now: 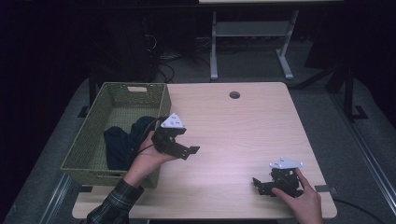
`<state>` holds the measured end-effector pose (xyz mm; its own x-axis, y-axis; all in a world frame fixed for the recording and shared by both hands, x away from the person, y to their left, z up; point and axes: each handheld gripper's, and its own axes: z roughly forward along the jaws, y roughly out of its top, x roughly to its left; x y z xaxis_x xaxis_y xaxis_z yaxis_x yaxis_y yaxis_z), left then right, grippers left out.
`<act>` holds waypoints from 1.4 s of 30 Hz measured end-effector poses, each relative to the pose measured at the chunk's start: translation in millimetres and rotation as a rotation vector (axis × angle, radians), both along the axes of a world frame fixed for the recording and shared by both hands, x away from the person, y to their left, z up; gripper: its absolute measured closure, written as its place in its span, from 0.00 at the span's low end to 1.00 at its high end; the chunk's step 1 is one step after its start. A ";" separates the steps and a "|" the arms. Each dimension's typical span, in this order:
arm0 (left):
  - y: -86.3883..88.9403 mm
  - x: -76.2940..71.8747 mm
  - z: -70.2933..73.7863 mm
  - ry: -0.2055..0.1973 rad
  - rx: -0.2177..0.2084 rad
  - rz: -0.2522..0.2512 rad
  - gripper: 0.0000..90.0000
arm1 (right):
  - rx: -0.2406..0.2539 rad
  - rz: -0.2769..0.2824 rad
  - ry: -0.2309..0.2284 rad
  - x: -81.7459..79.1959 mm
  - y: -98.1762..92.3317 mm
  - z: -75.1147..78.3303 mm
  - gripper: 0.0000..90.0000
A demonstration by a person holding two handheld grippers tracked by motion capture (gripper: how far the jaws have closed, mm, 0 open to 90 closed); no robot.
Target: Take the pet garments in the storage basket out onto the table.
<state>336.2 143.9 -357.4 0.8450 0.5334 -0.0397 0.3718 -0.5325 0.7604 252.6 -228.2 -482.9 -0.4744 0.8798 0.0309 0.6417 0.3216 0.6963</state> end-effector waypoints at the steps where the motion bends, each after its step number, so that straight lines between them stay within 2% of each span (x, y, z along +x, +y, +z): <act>1: 2.2 0.2 1.2 0.000 -0.004 0.005 0.16 | 0.000 0.000 0.000 0.0 0.0 0.0 0.00; 9: 23.0 3.8 9.0 -0.009 -0.010 0.039 0.16 | 0.000 0.000 0.000 0.0 0.0 0.0 0.00; 16: 34.6 4.7 13.3 -0.014 -0.011 0.050 0.16 | 0.000 0.000 0.000 0.0 0.0 0.0 0.00; 29: 56.0 6.9 14.8 -0.006 -0.006 0.079 0.16 | 0.000 0.000 0.000 0.0 0.0 -0.1 0.00; 42: 92.5 11.8 18.1 -0.011 -0.001 0.167 0.16 | 0.000 0.000 0.000 0.0 0.0 0.0 0.00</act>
